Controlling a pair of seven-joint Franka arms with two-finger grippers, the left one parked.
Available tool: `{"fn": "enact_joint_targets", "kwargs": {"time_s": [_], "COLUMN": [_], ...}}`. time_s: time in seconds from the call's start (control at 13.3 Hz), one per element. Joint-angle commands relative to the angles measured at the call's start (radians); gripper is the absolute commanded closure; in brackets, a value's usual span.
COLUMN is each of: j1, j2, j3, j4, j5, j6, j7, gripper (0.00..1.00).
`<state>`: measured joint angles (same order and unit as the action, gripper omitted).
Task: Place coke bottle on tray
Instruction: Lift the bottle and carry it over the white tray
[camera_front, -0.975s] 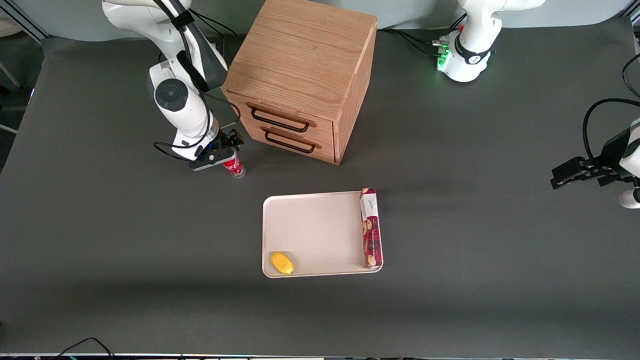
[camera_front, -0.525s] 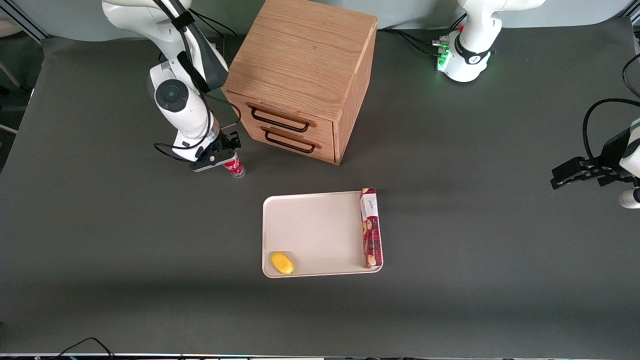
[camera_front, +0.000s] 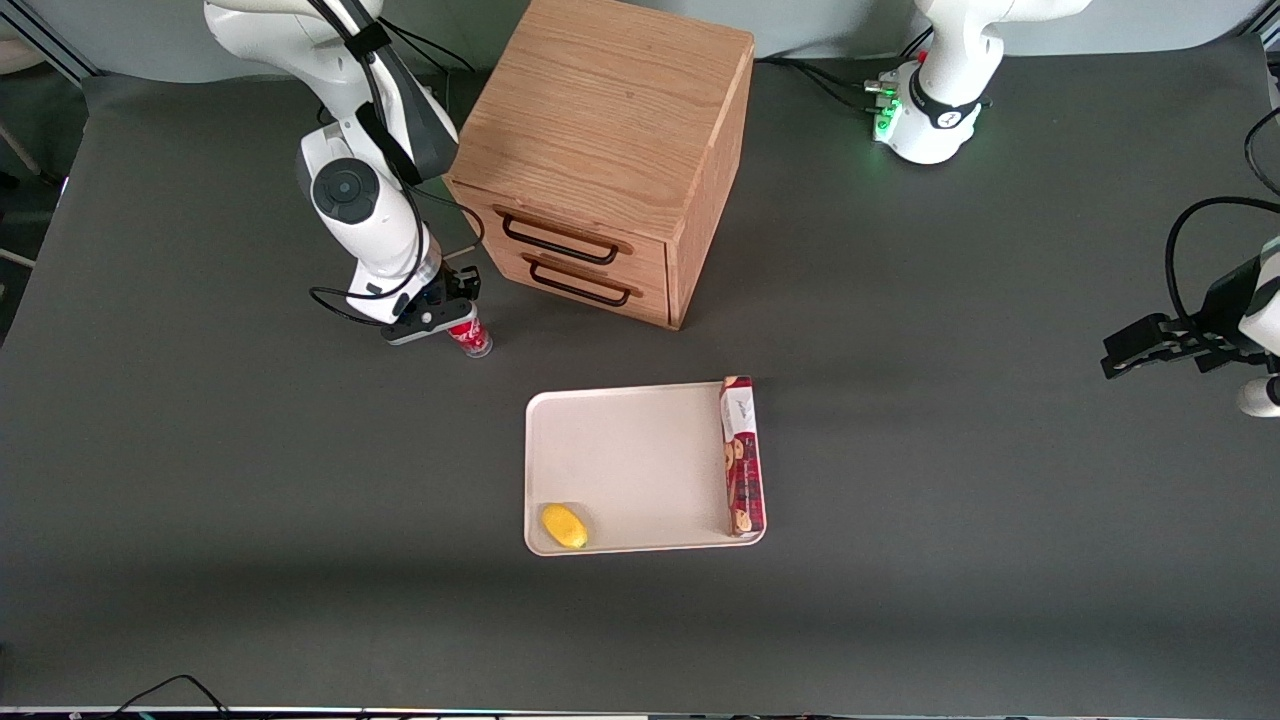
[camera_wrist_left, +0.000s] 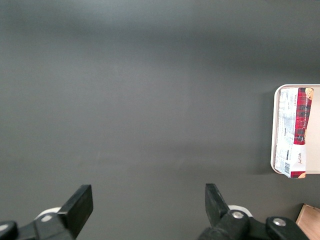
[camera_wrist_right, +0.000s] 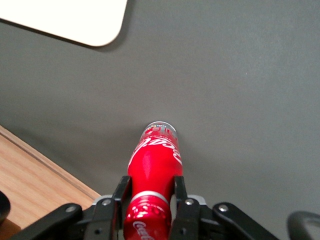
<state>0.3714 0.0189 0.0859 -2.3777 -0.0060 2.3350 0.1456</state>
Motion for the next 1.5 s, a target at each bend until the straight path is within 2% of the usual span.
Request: {"fn": "enact_joint_targets", "kwargs": {"time_s": [0.0,0.3,0.45,0.67,0.75,0.82,0.97,1.05,1.43], "j1": [0.014,0.014,0.012,0.049,0.07,0.111,0.222,0.241,0.239], "j2": [-0.04,-0.059,-0.051,-0.018,0.024,0.07,0.166,0.209,0.387], "j3": [-0.008,-0.02,-0.023,-0.032,-0.044,-0.076,-0.156,-0.166,-0.17], "j4": [0.142,0.467,0.576,0.627,0.667,0.71,0.765,0.77,0.776], "j5": [-0.012,0.003,0.046,0.07,0.102,0.128,0.136,0.136,0.11], "j6": [-0.188,-0.544,-0.623,-0.615,-0.608,-0.593,-0.531,-0.478,-0.281], "j7": [-0.008,-0.008,-0.009,-0.011,0.002,0.023,0.089,0.107,0.091], "gripper": [1.0,1.0,1.0,1.0,1.0,1.0,1.0,1.0,1.0]}}
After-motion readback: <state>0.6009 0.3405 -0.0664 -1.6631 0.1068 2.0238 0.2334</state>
